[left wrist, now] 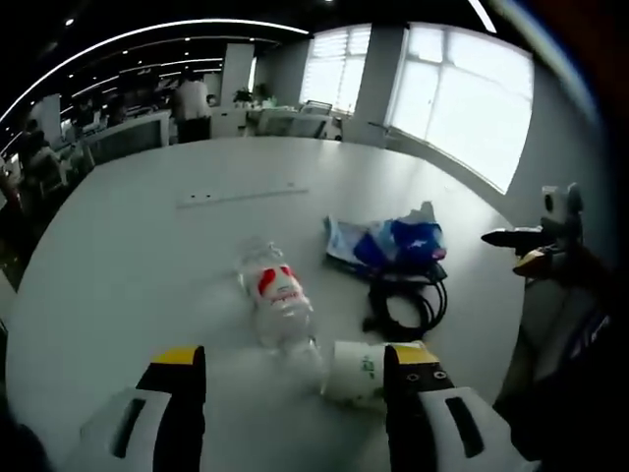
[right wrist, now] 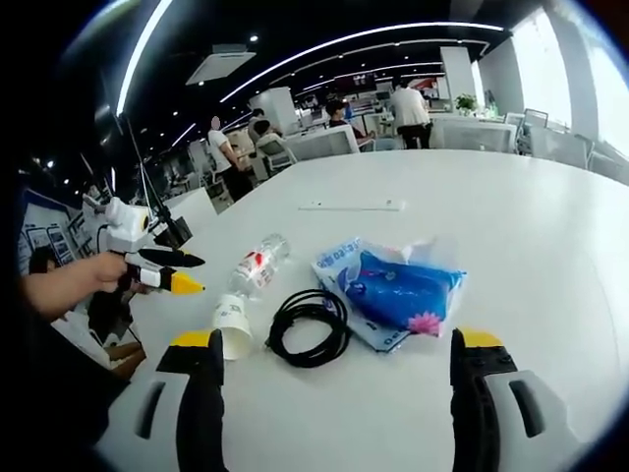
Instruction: Arrange the tabletop items into an orderly group along one side of the table until the central work area is clear of visible clutter.
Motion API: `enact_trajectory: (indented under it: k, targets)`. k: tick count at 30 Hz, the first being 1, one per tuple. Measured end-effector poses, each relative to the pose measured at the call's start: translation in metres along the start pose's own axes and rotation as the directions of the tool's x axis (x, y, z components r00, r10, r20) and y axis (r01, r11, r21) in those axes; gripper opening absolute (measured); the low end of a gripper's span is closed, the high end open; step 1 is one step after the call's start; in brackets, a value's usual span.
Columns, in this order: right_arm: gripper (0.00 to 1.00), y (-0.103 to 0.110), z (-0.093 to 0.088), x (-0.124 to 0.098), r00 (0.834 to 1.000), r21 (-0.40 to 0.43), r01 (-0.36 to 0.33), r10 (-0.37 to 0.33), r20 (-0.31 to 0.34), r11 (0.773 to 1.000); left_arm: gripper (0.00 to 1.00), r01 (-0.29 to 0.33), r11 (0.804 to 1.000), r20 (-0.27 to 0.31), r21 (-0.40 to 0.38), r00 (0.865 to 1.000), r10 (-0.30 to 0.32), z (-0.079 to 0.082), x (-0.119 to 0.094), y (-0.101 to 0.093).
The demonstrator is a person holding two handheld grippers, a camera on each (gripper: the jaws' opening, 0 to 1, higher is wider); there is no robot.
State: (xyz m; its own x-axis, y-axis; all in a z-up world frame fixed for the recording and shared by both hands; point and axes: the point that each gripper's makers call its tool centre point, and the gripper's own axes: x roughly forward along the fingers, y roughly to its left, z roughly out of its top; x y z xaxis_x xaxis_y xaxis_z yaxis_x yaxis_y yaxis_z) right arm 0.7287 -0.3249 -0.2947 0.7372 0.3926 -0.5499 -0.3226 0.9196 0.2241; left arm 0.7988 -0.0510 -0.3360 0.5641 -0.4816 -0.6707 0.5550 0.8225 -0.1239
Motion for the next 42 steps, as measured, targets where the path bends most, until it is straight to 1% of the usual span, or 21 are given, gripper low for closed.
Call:
enact_trajectory:
  k: [8, 12, 14, 17, 25, 31, 34, 37, 42]
  targets:
    - [0.92, 0.000, -0.005, -0.003, 1.000, 0.005, 0.005, -0.005, -0.006, 1.000, 0.63, -0.004, 1.000, -0.019, -0.001, 1.000, 0.004, -0.005, 0.009, 0.000]
    - [0.91, 0.001, -0.007, -0.005, 1.000, 0.006, 0.006, -0.006, -0.011, 1.000, 0.59, -0.007, 1.000, -0.031, -0.020, 0.999, 0.006, -0.008, 0.012, 0.002]
    - [0.91, 0.001, -0.008, -0.005, 1.000, 0.007, 0.005, -0.005, -0.013, 1.000, 0.57, -0.009, 0.999, -0.039, -0.034, 0.999, 0.007, -0.007, 0.014, 0.001]
    - [0.91, 0.002, -0.009, -0.005, 1.000, 0.007, 0.006, -0.006, -0.014, 1.000, 0.54, -0.008, 0.999, -0.044, -0.050, 0.999, 0.006, -0.006, 0.013, -0.004]
    - [0.90, 0.002, -0.009, -0.004, 1.000, -0.006, 0.009, -0.009, -0.017, 1.000, 0.48, -0.010, 0.997, -0.081, -0.079, 0.997, 0.004, -0.015, 0.028, -0.004]
    - [0.89, -0.002, -0.016, -0.004, 1.000, 0.000, 0.013, -0.013, -0.025, 1.000, 0.45, -0.016, 0.995, -0.066, -0.102, 0.998, 0.009, -0.013, 0.034, -0.004]
    - [0.89, -0.003, -0.019, -0.004, 0.999, 0.004, 0.017, -0.016, -0.028, 1.000, 0.39, -0.024, 0.994, -0.060, -0.111, 0.998, 0.018, -0.012, 0.035, -0.003]
    - [0.89, -0.004, -0.020, -0.005, 0.999, 0.009, 0.020, -0.019, -0.027, 1.000, 0.40, -0.027, 0.991, -0.054, -0.131, 0.998, 0.020, -0.012, 0.036, -0.002]
    - [0.88, -0.005, -0.022, -0.004, 0.999, 0.010, 0.018, -0.018, -0.032, 1.000, 0.40, -0.024, 0.992, -0.082, -0.122, 0.997, 0.014, -0.019, 0.039, -0.003]
